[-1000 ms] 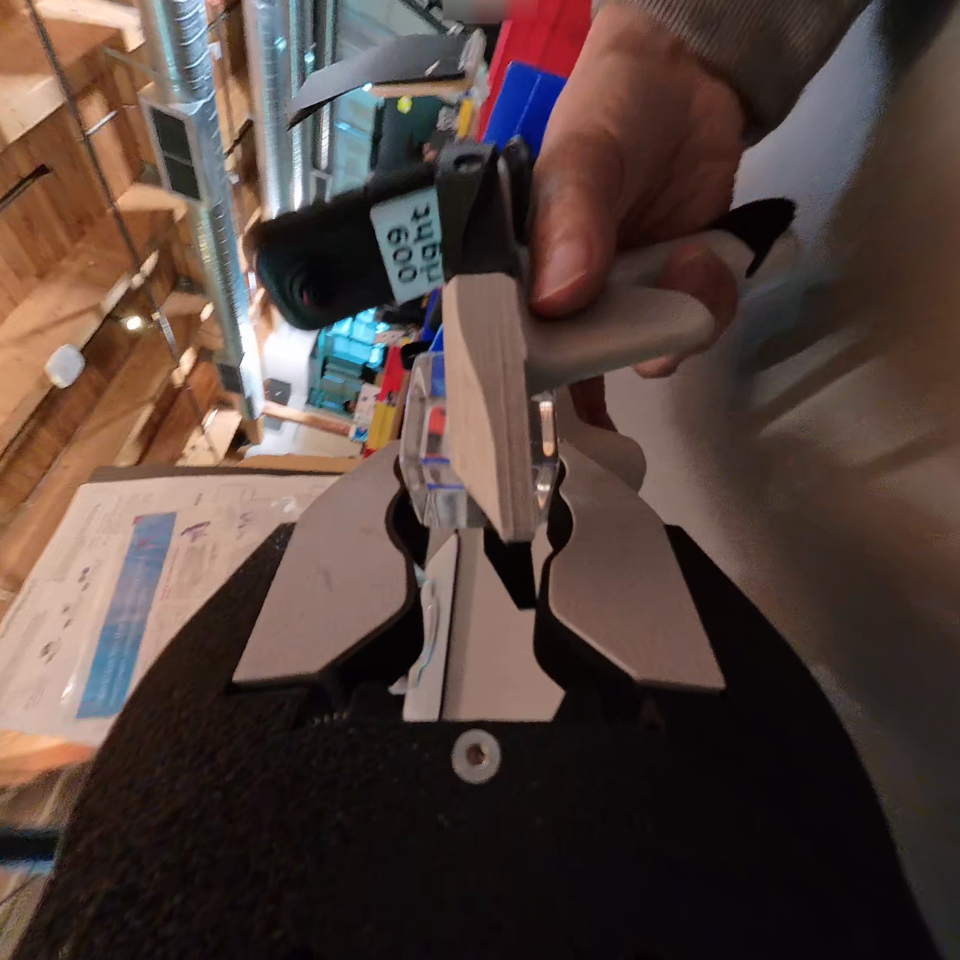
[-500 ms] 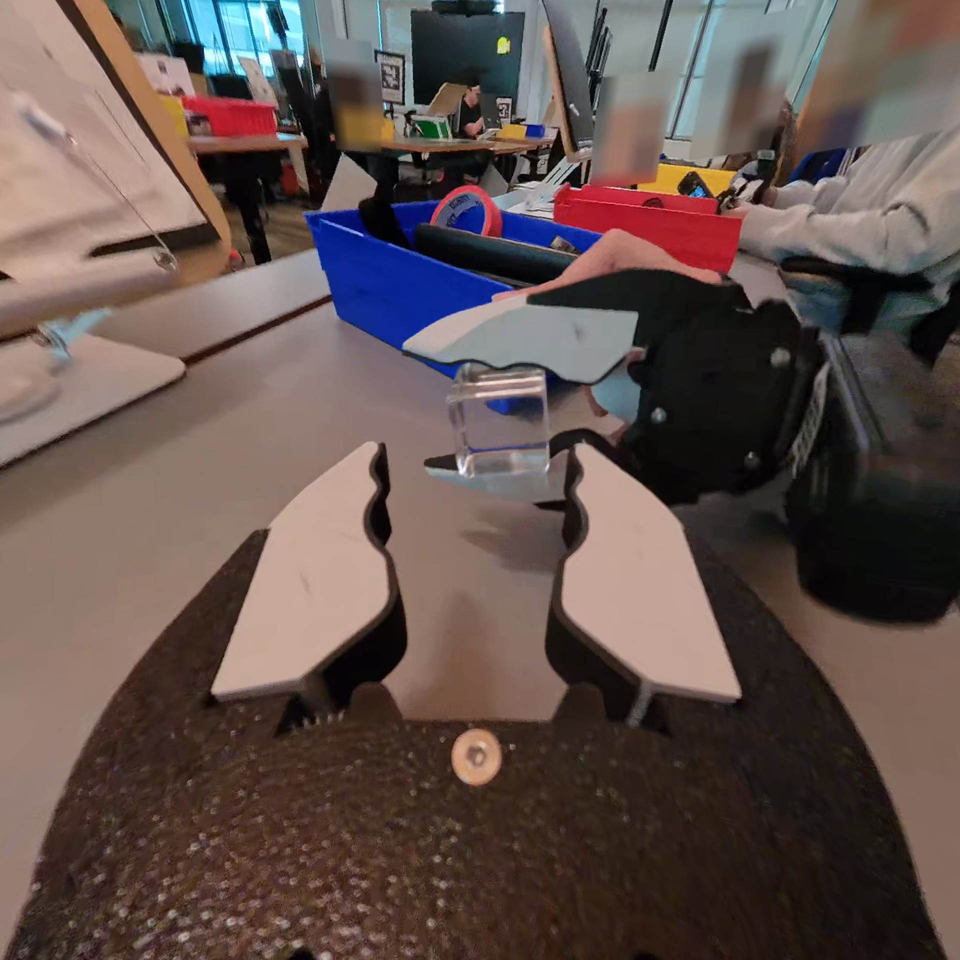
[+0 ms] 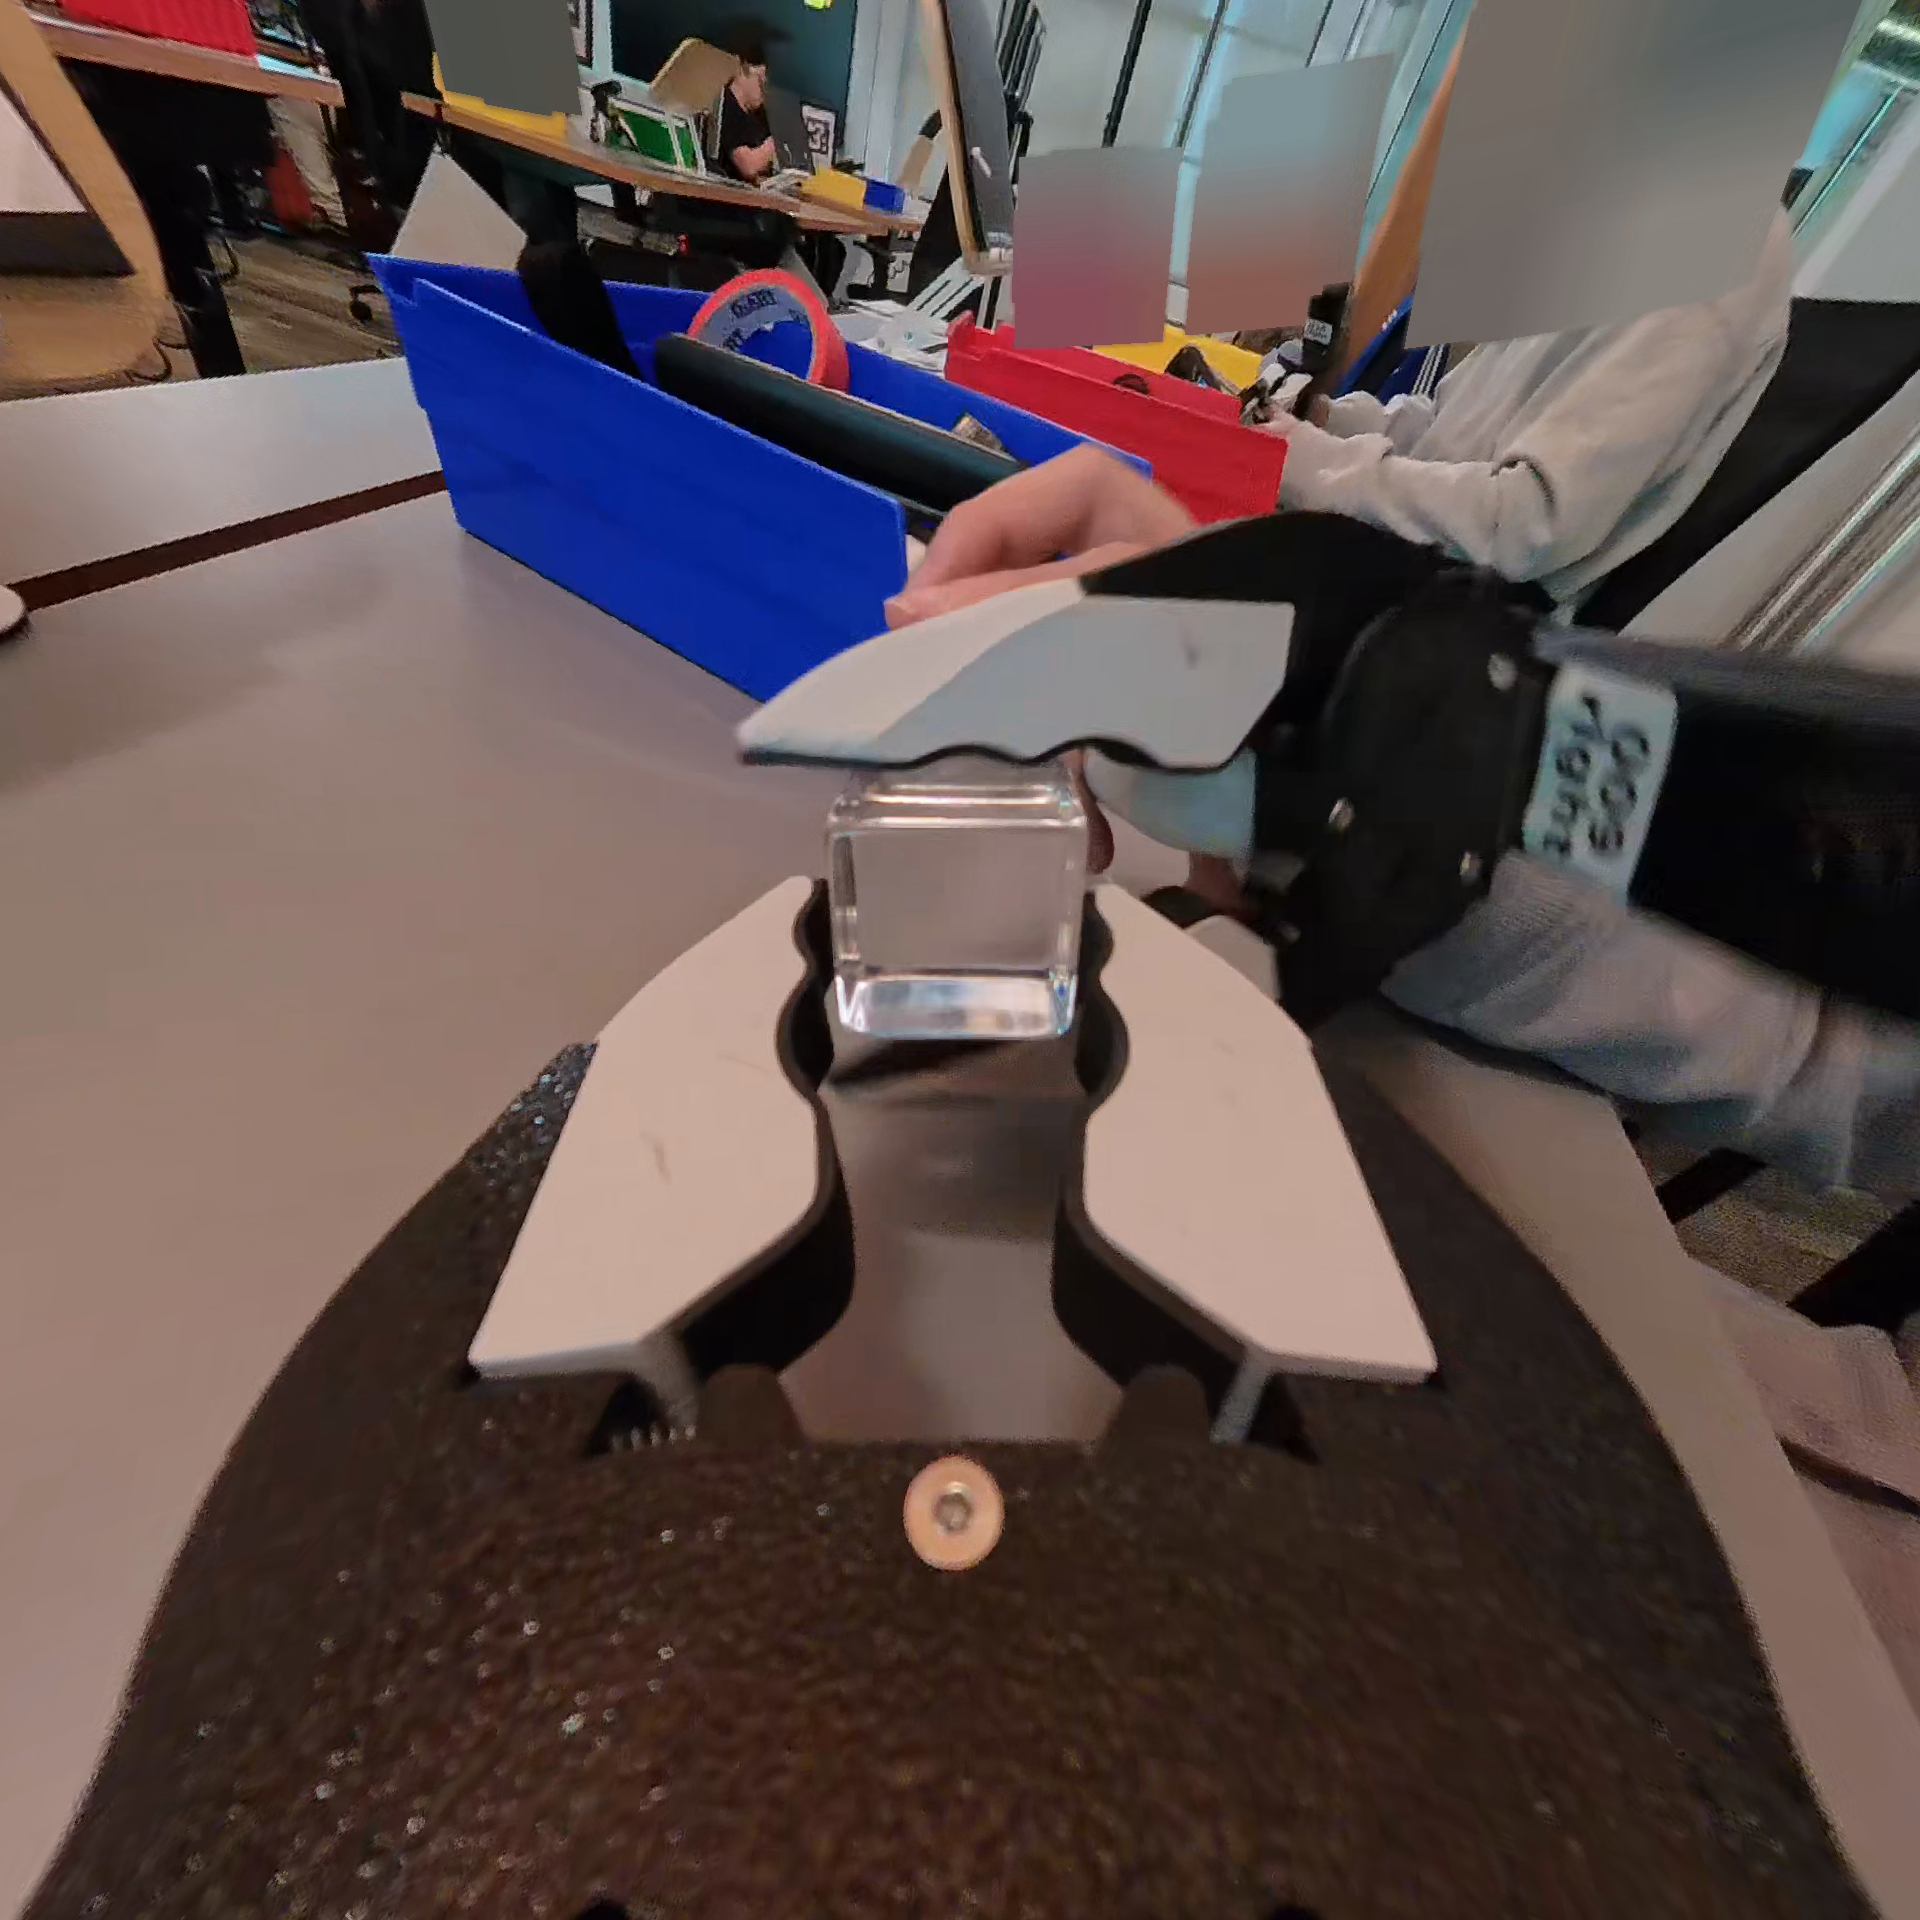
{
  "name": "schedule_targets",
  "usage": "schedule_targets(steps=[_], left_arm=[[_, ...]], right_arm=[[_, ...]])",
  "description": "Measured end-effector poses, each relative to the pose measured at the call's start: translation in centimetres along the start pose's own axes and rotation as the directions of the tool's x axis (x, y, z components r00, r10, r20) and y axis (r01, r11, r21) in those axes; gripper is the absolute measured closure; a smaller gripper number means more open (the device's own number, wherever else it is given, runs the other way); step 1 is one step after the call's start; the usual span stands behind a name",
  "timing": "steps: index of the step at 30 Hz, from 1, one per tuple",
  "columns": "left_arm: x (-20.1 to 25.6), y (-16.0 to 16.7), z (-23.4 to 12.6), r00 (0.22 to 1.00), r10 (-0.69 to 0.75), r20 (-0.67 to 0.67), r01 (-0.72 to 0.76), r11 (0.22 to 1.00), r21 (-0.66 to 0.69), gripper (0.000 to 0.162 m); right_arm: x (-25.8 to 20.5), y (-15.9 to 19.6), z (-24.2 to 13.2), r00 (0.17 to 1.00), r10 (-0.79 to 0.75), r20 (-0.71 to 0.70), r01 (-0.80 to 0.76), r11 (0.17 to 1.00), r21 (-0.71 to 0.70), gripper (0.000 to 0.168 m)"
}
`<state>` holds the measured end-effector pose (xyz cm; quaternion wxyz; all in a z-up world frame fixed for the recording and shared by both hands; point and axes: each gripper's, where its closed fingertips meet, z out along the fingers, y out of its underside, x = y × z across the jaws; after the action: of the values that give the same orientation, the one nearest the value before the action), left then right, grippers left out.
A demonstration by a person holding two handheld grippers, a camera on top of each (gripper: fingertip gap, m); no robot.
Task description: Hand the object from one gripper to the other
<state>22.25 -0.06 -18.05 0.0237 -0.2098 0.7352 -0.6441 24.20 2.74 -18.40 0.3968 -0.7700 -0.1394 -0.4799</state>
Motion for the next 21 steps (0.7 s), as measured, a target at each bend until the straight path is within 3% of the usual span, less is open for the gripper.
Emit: schedule_targets(steps=[3, 5, 8, 10, 12, 15, 17, 19, 21], left_arm=[[-0.1, -0.9, -1.5, 0.995, -0.033, -0.096, 0.038, 0.998, 0.051, 0.118], [0.1, -2.0, -2.7, 0.984, -0.052, -0.170, 0.072, 0.991, 0.114, 0.118], [0.7, -2.4, -3.6, 0.972, -0.018, -0.236, 0.050, 0.990, 0.132, 0.118], [1.3, -2.1, -3.7, 0.966, 0.036, -0.255, -0.005, 0.993, 0.122, 0.118], [1.7, -1.7, -3.4, 0.964, 0.071, -0.258, -0.044, 0.993, 0.106, 0.118], [2.0, -1.0, -2.8, 0.962, 0.091, -0.257, -0.074, 0.994, 0.076, 0.118], [1.9, -1.1, -2.8, 0.965, 0.093, -0.245, -0.075, 0.994, 0.080, 0.118], [1.3, -1.9, -2.9, 0.976, 0.101, -0.195, -0.077, 0.989, 0.127, 0.118], [-0.3, -2.8, -2.8, 0.990, 0.137, -0.027, -0.130, 0.974, 0.184, 0.118]], right_arm=[[0.6, -0.5, -1.3, 0.904, 0.388, 0.180, -0.411, 0.904, 0.120, 0.084], [1.0, -1.1, -2.0, 0.713, 0.610, 0.346, -0.680, 0.722, 0.128, 0.080], [1.4, -3.3, -3.4, 0.408, 0.692, 0.595, -0.895, 0.432, 0.111, 0.101], [1.8, -4.2, -3.7, 0.312, 0.691, 0.652, -0.941, 0.318, 0.114, 0.109], [1.6, -4.5, -3.5, 0.294, 0.698, 0.653, -0.948, 0.302, 0.105, 0.111], [1.1, -4.3, -3.0, 0.358, 0.707, 0.610, -0.925, 0.359, 0.127, 0.126], [1.3, -4.3, -2.8, 0.373, 0.710, 0.597, -0.920, 0.366, 0.139, 0.125], [2.1, -4.1, -2.5, 0.348, 0.747, 0.567, -0.936, 0.313, 0.162, 0.125], [3.1, -3.0, -1.7, 0.303, 0.820, 0.486, -0.953, 0.246, 0.178, 0.125]])
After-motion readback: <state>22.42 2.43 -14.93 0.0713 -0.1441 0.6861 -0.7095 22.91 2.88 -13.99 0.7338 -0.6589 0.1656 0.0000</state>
